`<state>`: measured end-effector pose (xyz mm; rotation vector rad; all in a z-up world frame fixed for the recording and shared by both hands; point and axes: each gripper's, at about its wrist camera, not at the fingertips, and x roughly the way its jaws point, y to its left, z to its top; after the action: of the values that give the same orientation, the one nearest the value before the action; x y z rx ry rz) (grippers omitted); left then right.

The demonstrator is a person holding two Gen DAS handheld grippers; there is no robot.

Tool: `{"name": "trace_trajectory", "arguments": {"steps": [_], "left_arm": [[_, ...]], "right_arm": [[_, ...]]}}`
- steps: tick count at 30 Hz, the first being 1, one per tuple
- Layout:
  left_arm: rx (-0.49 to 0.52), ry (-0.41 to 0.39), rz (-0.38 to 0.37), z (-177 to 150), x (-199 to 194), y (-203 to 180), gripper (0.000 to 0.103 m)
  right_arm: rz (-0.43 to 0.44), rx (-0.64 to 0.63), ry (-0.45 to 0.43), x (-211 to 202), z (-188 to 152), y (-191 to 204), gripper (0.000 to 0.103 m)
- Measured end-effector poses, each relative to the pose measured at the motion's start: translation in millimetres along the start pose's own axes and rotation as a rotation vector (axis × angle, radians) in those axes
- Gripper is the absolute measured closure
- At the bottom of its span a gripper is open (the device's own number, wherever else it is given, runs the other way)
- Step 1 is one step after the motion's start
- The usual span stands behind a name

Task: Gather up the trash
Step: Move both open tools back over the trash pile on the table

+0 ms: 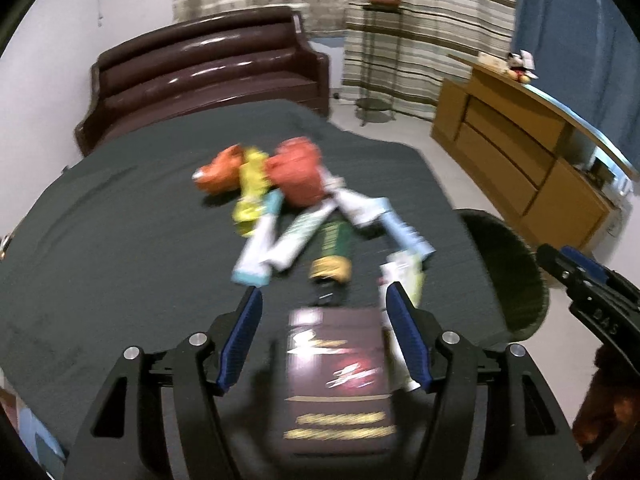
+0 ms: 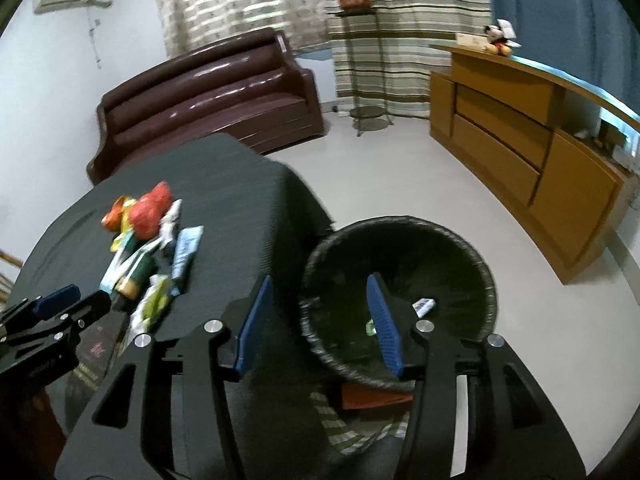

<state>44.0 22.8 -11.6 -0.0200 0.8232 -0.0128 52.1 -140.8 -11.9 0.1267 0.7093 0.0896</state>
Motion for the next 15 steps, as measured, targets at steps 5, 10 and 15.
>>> {"name": "trace_trajectory", "arguments": {"steps": [5, 10, 15], "left_arm": [[-0.052, 0.008, 0.047, -9.4, -1.0, 37.3, 0.040], [-0.092, 0.006, 0.094, -15.9, -1.9, 64.5, 0.040], [-0.109, 0.001, 0.125, -22.9, -2.6, 86.8, 0.040]], "right_arm": [[0.043, -0.043, 0.032, 5.8, -6.8, 32.9, 0.055], [0.079, -0.075, 0.052, 9.5, -12.8, 62.6, 0.055], [0.105, -0.102, 0.077, 15.3, -17.1, 83.9, 0.055]]}}
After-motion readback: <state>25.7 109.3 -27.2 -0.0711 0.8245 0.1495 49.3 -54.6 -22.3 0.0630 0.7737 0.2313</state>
